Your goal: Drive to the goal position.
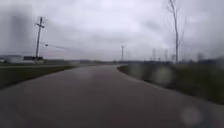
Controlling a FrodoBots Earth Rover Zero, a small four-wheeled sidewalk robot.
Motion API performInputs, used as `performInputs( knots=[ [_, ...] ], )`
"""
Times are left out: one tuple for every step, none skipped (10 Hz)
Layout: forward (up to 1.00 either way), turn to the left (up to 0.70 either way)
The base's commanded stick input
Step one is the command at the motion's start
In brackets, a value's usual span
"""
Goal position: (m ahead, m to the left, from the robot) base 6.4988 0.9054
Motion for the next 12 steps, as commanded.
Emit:
performInputs(
  knots=[
    [0.50, 0.49],
    [0.50, 0.49],
    [0.50, 0.49],
    [0.50, 0.49],
    [0.50, 0.49],
    [0.50, 0.49],
    [0.50, 0.49],
    [0.50, 0.49],
    [0.50, 0.49],
    [0.50, 0.22],
    [0.50, -0.01],
    [0.50, -0.01]
  ],
)
